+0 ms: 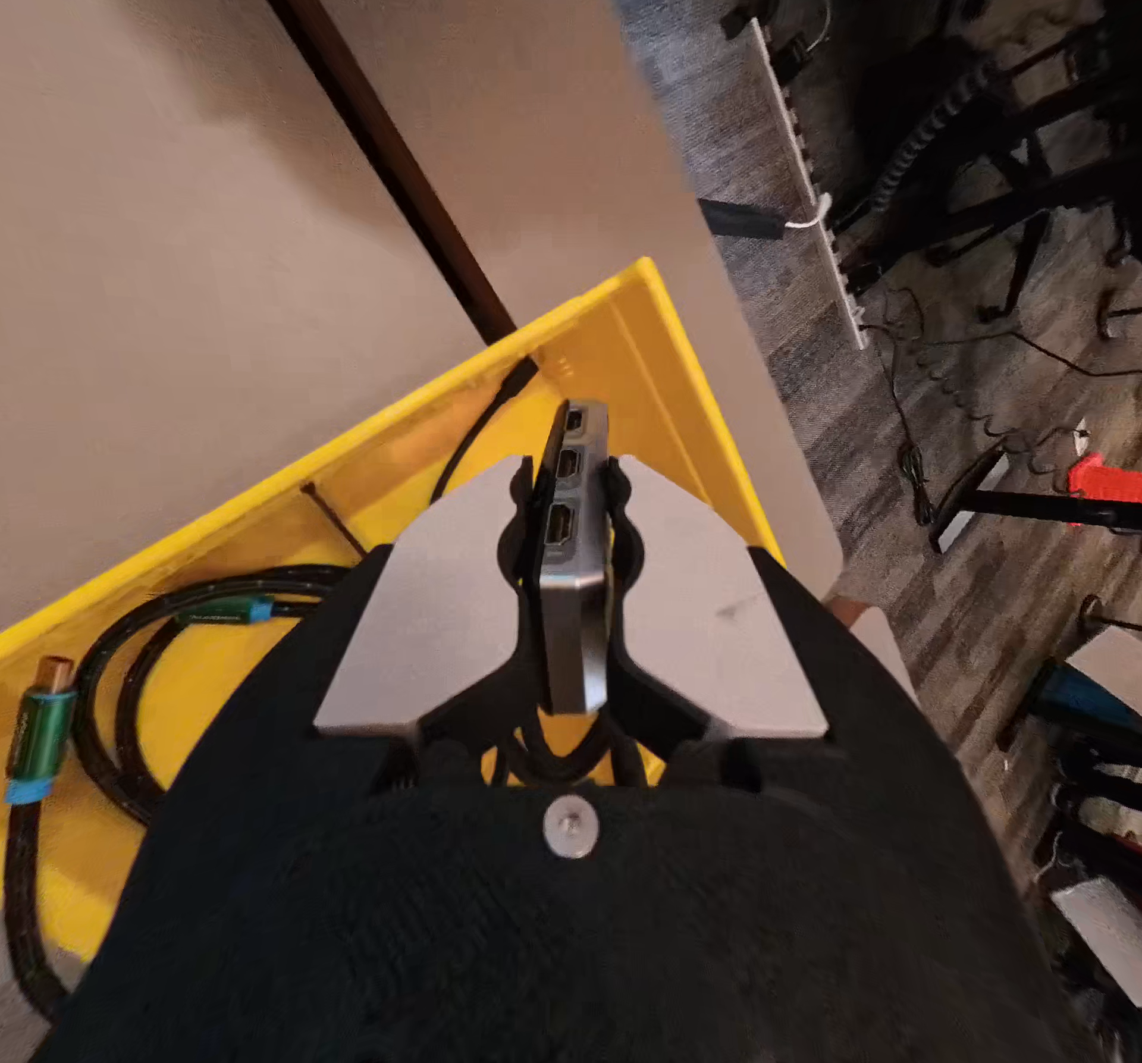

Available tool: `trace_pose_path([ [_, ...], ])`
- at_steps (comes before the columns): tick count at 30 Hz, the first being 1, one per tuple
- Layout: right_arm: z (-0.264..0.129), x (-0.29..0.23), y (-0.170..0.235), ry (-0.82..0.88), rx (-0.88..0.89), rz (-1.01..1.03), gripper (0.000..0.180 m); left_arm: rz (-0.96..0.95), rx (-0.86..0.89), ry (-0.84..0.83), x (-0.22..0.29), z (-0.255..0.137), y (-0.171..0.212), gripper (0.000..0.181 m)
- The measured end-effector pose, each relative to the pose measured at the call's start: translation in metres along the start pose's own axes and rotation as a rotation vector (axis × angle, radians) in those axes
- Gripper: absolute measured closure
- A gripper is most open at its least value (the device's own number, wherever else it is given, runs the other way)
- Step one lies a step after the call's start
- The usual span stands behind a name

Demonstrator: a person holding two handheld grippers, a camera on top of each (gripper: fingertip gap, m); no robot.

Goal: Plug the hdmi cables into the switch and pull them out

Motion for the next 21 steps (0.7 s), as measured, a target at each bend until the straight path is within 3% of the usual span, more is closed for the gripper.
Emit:
trace_pose_path([
  [5, 0.026, -0.025, 0.021, -0.058, -0.2, 0.028, 0.098, 0.014, -0.021, 0.028, 0.005, 0.001, 0.001, 0.138],
  [11, -0.006, -0.011, -0.008, 0.009, 0.039, 0.195, 0.096, 0.007, 0.004, 0.025, 0.004, -0.001, -0.006, 0.138],
  [17, -0.092, -0.014, -0.03, 0.144, 0.376, 0.487, 0.097, -0.025, 0.016, 0.028, 0.006, 0.002, -0.008, 0.138],
  [21, -0.155, -0.069, -0.01, 0.277, 0.518, 0.575, 0.105, -0.039, 0.014, 0.041, 0.013, 0.008, -0.009, 0.138],
])
Point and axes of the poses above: each gripper's, where its closed fingertips meet, z out along the fingers, y out of its underside, x = y × z across the jaws, the point moved 1 cm from there along -z, back along the fingers, and after that the axes turned 14 degrees about x, right-handed, at the moved point
